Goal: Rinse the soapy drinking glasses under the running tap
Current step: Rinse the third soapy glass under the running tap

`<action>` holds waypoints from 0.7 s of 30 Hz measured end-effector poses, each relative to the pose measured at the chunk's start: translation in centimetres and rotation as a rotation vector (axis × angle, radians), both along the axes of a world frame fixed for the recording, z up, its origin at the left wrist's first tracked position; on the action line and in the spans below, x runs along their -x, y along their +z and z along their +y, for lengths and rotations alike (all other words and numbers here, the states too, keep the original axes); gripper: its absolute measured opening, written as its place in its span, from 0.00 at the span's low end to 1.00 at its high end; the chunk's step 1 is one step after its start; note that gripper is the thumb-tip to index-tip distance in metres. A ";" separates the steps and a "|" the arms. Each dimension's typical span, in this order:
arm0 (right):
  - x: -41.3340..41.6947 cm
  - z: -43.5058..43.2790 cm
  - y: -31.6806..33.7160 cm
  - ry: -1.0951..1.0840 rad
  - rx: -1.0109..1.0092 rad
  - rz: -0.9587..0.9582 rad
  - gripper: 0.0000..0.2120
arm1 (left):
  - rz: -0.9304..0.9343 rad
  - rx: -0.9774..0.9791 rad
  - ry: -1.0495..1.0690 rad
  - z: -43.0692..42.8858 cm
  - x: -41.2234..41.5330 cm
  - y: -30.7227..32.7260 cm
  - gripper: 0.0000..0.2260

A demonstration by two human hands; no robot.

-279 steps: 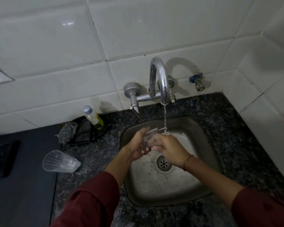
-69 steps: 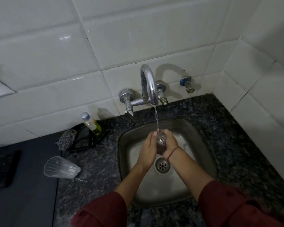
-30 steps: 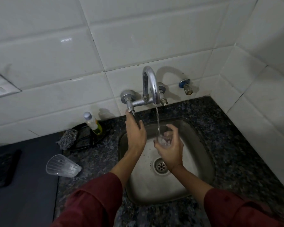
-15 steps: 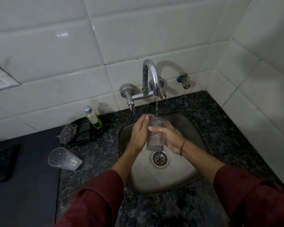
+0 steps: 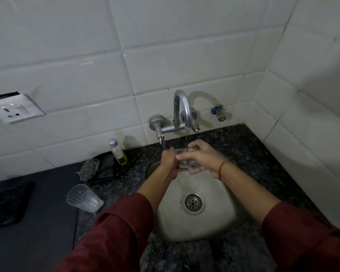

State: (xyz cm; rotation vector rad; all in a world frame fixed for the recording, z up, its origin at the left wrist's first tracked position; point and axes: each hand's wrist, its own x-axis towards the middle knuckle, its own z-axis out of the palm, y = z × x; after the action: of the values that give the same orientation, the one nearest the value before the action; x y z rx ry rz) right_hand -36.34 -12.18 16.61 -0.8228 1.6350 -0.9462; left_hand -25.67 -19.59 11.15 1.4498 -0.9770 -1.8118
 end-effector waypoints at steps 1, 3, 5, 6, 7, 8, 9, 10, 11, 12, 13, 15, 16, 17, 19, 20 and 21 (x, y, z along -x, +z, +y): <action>-0.4 0.1 0.4 0.000 0.059 0.090 0.26 | -0.008 -0.054 0.018 -0.2 0.0 0.4 0.14; -1.0 0.3 0.6 0.026 0.197 0.351 0.26 | -0.006 -0.148 0.033 -0.7 -0.2 1.1 0.14; -1.5 0.3 0.5 0.031 0.313 0.568 0.28 | 0.008 -0.166 -0.001 -0.9 -0.7 1.5 0.16; -1.7 0.4 0.5 0.020 0.359 0.603 0.28 | 0.012 -0.152 -0.021 -0.9 -0.9 1.8 0.15; -1.8 0.4 0.4 0.002 0.388 0.606 0.26 | -0.001 -0.126 -0.037 -0.8 -1.2 2.0 0.14; -1.9 0.4 0.3 -0.021 0.408 0.595 0.24 | -0.020 -0.089 -0.056 -0.7 -1.5 2.2 0.12; -2.0 0.5 0.3 -0.045 0.422 0.586 0.21 | -0.049 -0.048 -0.083 -0.6 -1.7 2.3 0.11; -2.0 0.4 0.3 -0.064 0.432 0.583 0.19 | -0.079 -0.002 -0.112 -0.4 -2.0 2.2 0.10; -2.1 0.4 0.4 -0.074 0.439 0.589 0.17 | -0.117 0.050 -0.140 -0.4 -2.3 2.0 0.11; -2.2 0.4 0.5 -0.076 0.440 0.604 0.16 | -0.147 0.100 -0.159 -0.5 -2.7 1.6 0.11; -2.3 0.3 0.7 -0.074 0.435 0.627 0.16 | -0.171 0.146 -0.160 -0.5 -3.0 1.3 0.12; -2.5 0.3 1.0 -0.069 0.426 0.666 0.16 | -0.227 0.229 -0.143 -0.2 -3.6 0.7 0.14; -2.6 0.3 1.1 -0.071 0.425 0.676 0.15 | -0.259 0.265 -0.149 0.1 -3.8 0.6 0.15; -2.7 0.5 1.3 -0.074 0.429 0.680 0.14 | -0.273 0.295 -0.163 0.6 -4.0 0.6 0.15; -2.9 0.9 1.4 -0.067 0.437 0.685 0.14 | -0.281 0.357 -0.194 1.5 -4.3 1.1 0.13; -2.9 1.0 1.6 -0.060 0.437 0.687 0.14 | -0.286 0.393 -0.200 1.8 -4.6 1.4 0.12; -2.9 1.2 1.7 -0.053 0.435 0.691 0.15 | -0.290 0.430 -0.201 2.1 -4.7 1.7 0.12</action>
State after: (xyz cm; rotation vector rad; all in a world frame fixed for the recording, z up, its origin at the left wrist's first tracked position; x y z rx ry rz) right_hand -33.43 -10.98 18.28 -1.5353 2.0639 -1.1510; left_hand -20.93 -17.49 12.85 1.3955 -1.5962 -1.4197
